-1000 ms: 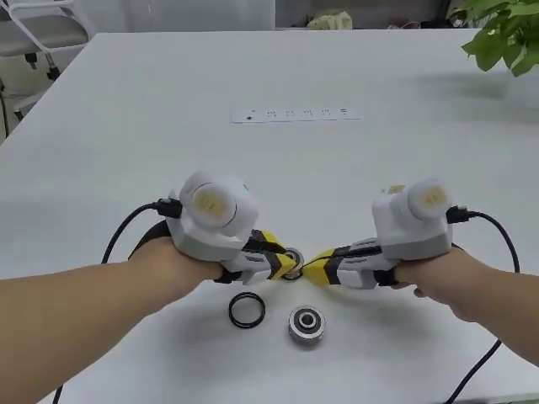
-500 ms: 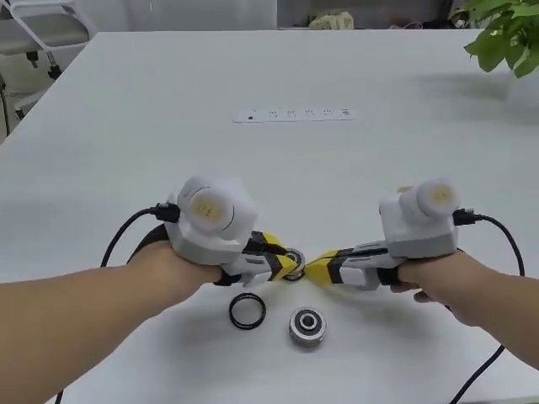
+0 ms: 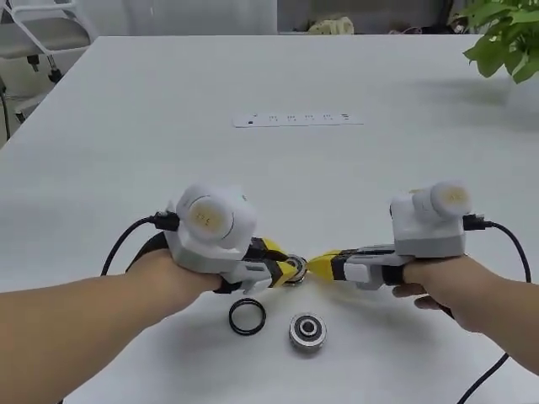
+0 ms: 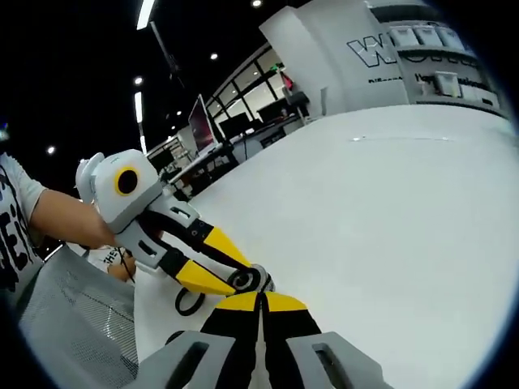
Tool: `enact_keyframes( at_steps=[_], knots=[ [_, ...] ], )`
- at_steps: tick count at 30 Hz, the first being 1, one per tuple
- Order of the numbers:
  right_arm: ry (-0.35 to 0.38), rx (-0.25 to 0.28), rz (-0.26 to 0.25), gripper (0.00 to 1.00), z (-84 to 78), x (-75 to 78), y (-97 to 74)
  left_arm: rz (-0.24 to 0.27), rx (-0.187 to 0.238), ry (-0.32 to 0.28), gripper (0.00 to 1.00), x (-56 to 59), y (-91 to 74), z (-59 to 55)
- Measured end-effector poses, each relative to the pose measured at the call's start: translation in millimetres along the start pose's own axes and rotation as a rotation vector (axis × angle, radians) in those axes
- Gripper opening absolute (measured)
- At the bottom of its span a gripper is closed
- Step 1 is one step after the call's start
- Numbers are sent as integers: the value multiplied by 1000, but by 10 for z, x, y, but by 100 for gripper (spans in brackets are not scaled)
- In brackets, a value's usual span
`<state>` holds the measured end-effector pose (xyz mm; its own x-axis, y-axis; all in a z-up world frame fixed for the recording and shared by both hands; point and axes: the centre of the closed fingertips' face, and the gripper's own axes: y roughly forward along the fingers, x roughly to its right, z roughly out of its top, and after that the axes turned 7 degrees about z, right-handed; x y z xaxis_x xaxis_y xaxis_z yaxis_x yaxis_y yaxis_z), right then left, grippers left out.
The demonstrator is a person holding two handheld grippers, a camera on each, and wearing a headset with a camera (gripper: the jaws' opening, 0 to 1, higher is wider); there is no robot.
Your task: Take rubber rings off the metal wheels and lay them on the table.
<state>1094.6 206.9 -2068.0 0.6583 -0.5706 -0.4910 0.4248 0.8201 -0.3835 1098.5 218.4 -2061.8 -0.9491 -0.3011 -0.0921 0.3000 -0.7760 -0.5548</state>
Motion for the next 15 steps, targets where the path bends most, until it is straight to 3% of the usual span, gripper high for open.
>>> enact_keyframes(
  at_steps=[15],
  knots=[
    [33, 23, 11, 0, 42, -48, -5, 28, -21, 7, 7, 18, 3, 8]
  ],
)
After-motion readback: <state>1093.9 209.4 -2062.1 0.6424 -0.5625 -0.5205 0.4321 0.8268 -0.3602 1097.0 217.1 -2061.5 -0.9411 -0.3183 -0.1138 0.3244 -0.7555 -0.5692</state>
